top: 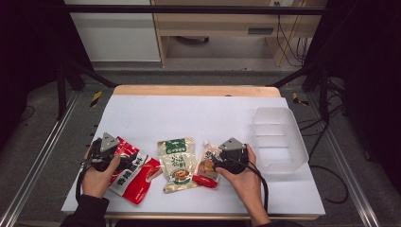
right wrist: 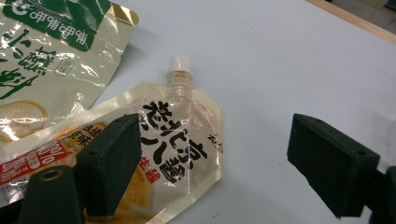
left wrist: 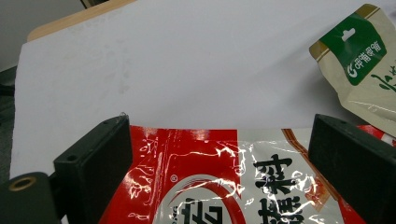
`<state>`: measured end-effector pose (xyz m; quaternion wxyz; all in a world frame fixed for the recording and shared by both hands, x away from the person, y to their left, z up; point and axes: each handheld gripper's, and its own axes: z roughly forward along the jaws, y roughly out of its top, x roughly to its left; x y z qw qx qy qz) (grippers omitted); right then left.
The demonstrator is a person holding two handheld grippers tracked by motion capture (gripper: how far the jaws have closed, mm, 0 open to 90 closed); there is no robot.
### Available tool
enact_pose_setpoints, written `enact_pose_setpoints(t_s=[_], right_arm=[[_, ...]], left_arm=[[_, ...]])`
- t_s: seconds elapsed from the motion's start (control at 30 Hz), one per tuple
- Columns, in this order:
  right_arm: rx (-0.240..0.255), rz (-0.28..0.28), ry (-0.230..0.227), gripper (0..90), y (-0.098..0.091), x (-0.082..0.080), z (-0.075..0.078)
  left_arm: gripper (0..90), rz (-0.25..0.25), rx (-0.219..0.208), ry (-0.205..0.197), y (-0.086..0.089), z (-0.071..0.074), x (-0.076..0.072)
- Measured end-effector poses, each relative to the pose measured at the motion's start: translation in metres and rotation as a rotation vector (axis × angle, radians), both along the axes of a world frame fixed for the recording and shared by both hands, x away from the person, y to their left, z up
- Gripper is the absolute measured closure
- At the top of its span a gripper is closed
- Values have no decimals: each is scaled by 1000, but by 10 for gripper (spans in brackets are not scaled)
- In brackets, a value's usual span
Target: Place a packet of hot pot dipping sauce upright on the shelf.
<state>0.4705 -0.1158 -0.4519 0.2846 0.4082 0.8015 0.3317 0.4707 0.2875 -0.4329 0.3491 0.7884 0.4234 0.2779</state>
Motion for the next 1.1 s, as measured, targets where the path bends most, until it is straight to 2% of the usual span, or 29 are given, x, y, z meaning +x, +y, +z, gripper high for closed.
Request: enact_pose_setpoints(t_s=[0.13,0.23,0.27,0.43,0.6,0.83,0.93,1.1], right_arm=[[12,-7,17,299,-1,1,-2],[14,0,28,330,-2,2,-3],[15,0,41,380,-2,2,-4],[19,0,75,460,-4,7,-8],[27,-5,110,488,-5,11,-12],[27,-3,140,481,-4,16,-18],[50,-5,168,490,-5,20,-22],[81,-8,191,523,-7,22,-25]], left_arm=[[67,-3,0,5,0,0,0],[70,-3,0,5,-1,0,0],[70,-7,4,8,-1,1,0],[71,-14,8,10,-3,1,0],[72,-23,11,11,-4,1,0],[73,-36,11,11,-8,2,-1],[73,-46,16,14,-10,2,-1],[73,-54,20,19,-12,2,-1]])
